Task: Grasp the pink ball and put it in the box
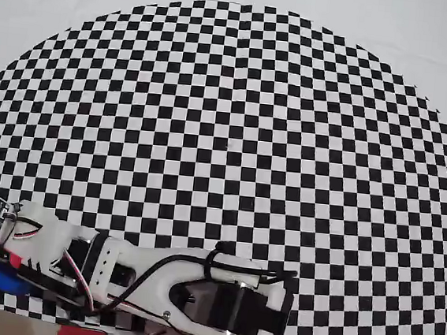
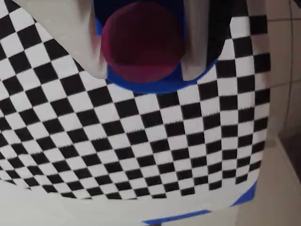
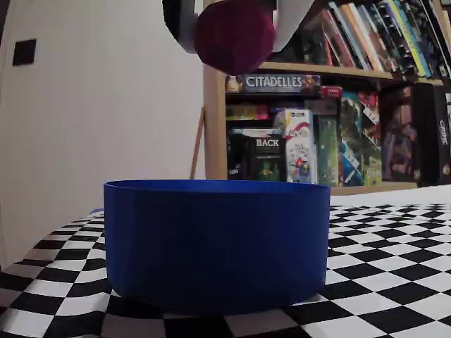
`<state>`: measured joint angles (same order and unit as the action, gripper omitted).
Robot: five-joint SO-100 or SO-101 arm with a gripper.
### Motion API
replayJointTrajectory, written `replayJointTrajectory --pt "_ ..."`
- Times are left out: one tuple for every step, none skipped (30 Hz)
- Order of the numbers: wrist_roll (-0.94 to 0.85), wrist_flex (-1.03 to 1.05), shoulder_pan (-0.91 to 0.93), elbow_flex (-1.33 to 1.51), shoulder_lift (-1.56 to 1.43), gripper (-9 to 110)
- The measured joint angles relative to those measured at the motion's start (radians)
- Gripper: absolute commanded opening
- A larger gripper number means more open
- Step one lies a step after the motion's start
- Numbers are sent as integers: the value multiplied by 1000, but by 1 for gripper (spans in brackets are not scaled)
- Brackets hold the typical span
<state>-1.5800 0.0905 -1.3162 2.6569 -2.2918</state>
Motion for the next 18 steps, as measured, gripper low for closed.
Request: replayJointTrajectory --pt "0 0 0 0 0 0" --pt "0 0 0 2 0 0" --pt "0 0 0 6 0 0" --pt "0 0 0 12 0 0" --pt "0 0 0 14 0 0" --pt "0 0 0 14 0 0" --pt "0 0 0 14 0 0" --pt "0 0 0 14 0 0" --pt "0 0 0 14 0 0" --pt "0 0 0 17 0 0" --pt "0 0 0 17 0 0" --pt "0 0 0 23 0 0" --pt "0 0 0 25 0 0" --pt "0 0 0 29 0 0" --pt "0 0 0 34 0 0" --pt "0 0 0 38 0 0" --pt "0 0 0 41 0 0" --pt "0 0 0 43 0 0"
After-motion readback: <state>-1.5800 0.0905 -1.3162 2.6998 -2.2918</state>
